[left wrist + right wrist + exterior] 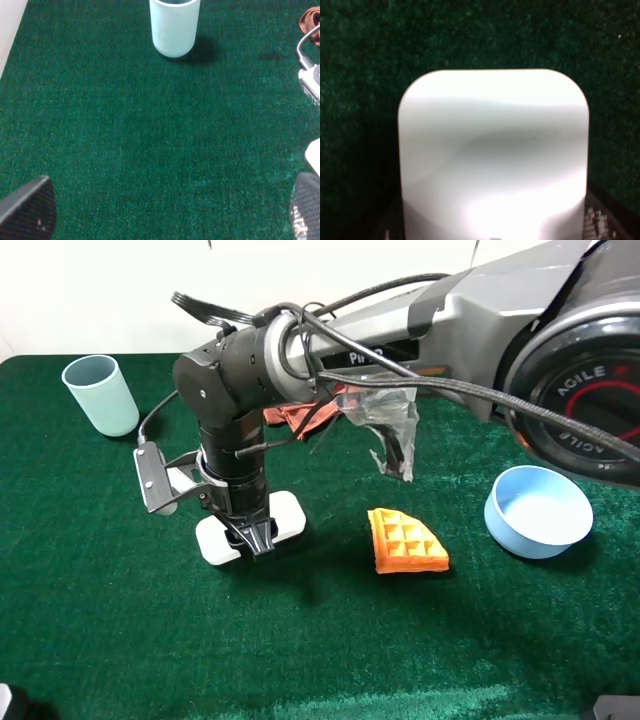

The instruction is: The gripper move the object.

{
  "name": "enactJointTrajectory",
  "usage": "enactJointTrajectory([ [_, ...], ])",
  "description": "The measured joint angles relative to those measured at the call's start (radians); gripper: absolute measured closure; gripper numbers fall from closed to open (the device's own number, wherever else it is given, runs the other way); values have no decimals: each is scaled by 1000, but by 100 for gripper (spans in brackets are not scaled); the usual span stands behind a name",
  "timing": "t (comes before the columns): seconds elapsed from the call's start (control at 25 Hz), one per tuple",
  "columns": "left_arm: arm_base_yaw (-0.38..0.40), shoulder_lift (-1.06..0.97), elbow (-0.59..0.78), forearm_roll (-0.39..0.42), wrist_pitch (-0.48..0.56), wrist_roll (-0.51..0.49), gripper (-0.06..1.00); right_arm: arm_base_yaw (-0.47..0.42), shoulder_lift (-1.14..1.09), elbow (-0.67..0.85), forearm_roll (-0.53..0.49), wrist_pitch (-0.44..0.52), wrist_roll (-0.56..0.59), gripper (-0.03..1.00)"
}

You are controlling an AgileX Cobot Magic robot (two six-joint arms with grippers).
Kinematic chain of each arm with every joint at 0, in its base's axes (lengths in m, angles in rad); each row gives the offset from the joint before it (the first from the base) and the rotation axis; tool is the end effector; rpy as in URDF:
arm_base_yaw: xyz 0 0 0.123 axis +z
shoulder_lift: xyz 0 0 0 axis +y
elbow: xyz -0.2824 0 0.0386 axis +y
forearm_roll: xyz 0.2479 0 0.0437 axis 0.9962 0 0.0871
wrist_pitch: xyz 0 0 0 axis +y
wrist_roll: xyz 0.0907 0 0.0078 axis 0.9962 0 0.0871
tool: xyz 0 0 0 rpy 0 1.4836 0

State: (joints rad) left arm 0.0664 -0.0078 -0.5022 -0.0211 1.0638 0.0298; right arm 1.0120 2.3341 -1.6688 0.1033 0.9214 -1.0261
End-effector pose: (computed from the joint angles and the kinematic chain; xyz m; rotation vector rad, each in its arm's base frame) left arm -0.0063 -0.0021 0.2775 -0.0361 2.0371 0.0352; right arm 0.2331 0.3870 0.0912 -2.5629 1.6848 0.1289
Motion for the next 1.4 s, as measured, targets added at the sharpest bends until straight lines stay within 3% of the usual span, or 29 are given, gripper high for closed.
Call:
enactJointTrajectory([
  [0.56,0,0,0,0,0,0,2,0,8,-28,1,19,27,51],
  [0.72,0,0,0,0,0,0,2,0,13,-81,1,40,103,33],
  [0.8,0,0,0,0,0,0,2,0,13,-107,-2,45,139,29],
  [1.08,0,0,0,0,0,0,2,0,13,-145,-27,81,190,27],
  [1.4,0,0,0,0,0,0,2,0,13,-148,-38,185,190,27],
])
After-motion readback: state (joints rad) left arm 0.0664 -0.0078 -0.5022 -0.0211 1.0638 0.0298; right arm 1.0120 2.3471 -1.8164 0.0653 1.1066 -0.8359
